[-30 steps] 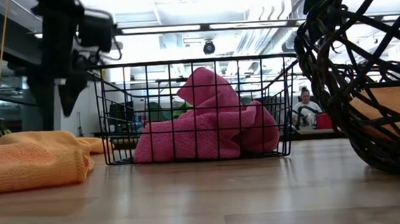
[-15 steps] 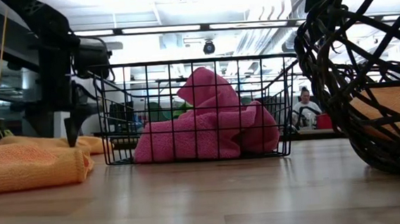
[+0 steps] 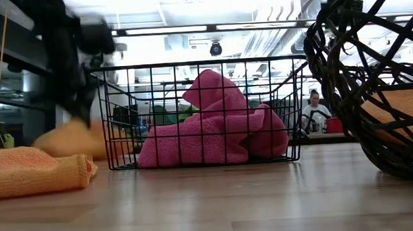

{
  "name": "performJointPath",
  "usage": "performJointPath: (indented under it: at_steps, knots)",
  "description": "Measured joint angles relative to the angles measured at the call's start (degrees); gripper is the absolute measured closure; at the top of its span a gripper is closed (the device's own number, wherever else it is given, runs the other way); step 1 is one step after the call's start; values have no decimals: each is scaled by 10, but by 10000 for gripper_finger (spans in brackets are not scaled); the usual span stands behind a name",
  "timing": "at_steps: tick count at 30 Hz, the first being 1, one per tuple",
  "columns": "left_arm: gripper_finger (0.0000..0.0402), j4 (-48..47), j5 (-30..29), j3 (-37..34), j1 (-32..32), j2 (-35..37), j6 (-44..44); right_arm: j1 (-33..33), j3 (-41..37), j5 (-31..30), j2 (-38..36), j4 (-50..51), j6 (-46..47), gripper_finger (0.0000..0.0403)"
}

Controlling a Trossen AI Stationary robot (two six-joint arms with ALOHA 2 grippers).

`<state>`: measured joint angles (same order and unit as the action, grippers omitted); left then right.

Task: Sort microfiber towel by color & place in baskets
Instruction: Put the top yellow microfiber cloth into the spiral wire basket

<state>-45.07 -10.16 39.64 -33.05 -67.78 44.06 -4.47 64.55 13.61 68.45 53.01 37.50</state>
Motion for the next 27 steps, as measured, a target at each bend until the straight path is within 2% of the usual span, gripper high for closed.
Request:
performJointPath:
  at_steps: [3,6,10,14,18,20,22,27]
  knots:
    - [397,-29,-7,78,6,52,-15,0,20,7,-14,-11,-4,92]
    - [399,-43,-9,181,14,93,-42,1,63,-32,-33,-9,-23,92]
    - [400,-45,-37,322,48,100,-97,7,128,-139,-61,-8,-68,92]
    - [400,-29,-79,431,113,65,-161,16,181,-265,-85,-4,-111,92]
    - [401,22,-80,485,185,6,-211,23,210,-378,-106,-5,-130,92]
    - [401,57,-60,494,219,-31,-230,25,215,-418,-115,-5,-125,92]
    - [401,110,-29,498,257,-70,-245,26,216,-440,-122,-5,-107,92]
    - [401,270,60,498,343,-166,-262,26,216,-446,-127,10,-91,92]
